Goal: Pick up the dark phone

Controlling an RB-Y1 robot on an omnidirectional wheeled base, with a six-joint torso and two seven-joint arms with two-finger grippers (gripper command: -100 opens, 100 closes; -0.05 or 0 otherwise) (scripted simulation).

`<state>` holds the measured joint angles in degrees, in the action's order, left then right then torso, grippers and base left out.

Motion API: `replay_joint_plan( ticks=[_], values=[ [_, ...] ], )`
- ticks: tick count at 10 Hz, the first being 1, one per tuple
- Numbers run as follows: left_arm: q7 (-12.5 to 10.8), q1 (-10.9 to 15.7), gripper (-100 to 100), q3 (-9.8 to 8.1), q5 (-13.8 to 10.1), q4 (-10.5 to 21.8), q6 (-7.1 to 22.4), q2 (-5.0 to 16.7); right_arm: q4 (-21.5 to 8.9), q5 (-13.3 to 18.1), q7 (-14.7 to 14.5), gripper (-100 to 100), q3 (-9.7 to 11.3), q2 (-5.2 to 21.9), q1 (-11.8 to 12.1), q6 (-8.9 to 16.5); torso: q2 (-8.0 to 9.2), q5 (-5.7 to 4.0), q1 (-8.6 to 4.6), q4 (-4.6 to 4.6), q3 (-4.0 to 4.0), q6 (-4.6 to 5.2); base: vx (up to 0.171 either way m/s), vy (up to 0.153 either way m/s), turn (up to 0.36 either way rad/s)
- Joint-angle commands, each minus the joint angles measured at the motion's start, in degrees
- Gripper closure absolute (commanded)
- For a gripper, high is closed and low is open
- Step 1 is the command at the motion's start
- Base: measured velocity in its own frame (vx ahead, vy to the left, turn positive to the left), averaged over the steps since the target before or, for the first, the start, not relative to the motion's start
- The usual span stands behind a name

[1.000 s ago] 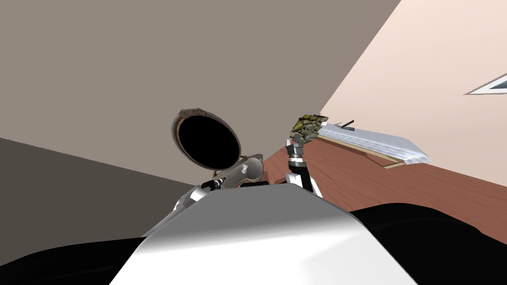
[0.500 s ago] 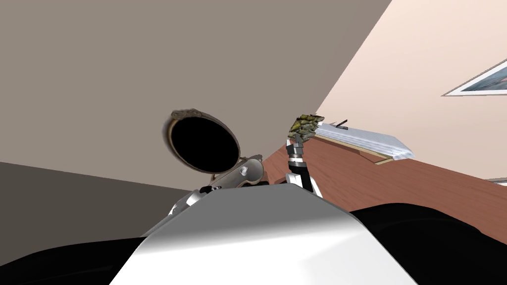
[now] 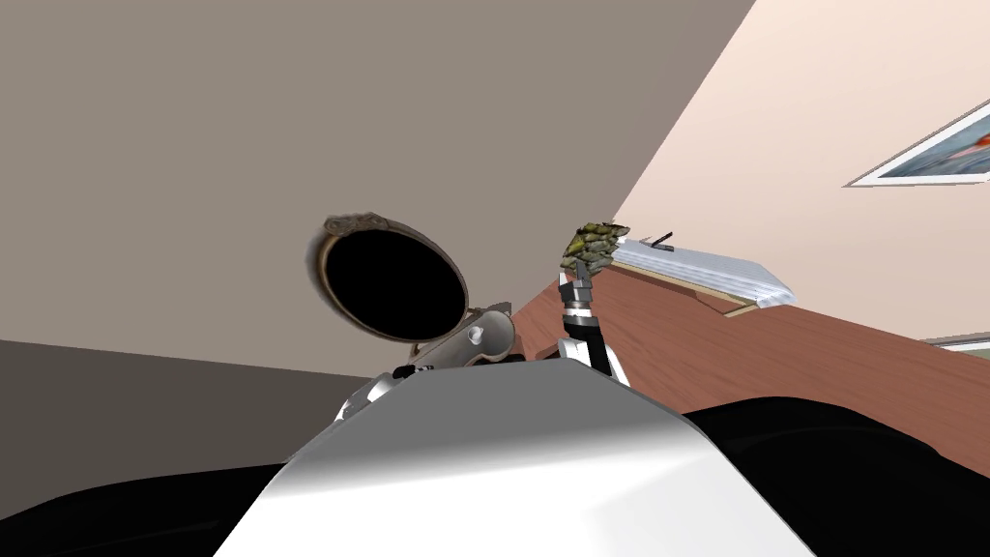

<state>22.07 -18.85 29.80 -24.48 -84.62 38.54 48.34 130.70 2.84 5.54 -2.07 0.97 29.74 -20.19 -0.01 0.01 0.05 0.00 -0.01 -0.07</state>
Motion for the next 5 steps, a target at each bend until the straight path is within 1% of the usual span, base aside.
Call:
replay_joint_plan(
  ticks=[1,2,3,5],
  values=[
    [0.0,0.1,-100,0.12,1.0,2.1,-1.2,-1.5,0.0,0.0,0.0,0,0.0,0.0,0.0,0.0,0.0,0.0,0.0,0.0,0.0,0.0,0.009,0.032,-0.064],
    [0.1,0.2,-100,0.11,0.5,1.4,-0.7,-1.0,0.0,0.0,0.0,0,0.0,0.0,0.0,0.0,0.0,0.0,0.01,0.0,0.0,0.0,0.004,0.015,-0.015],
    [0.1,0.2,100,0.12,0.5,1.6,-0.8,-1.1,0.0,0.0,0.0,0,0.0,0.0,0.0,0.0,0.01,-0.01,-0.04,0.0,0.01,-0.01,-0.001,0.005,0.011],
    [0.2,0.2,100,0.16,0.6,1.6,-0.8,-1.0,0.0,0.0,0.0,0,0.0,0.0,0.0,0.0,0.02,0.0,-0.11,0.03,0.02,-0.03,0.0,0.0,-0.007]
  ],
)
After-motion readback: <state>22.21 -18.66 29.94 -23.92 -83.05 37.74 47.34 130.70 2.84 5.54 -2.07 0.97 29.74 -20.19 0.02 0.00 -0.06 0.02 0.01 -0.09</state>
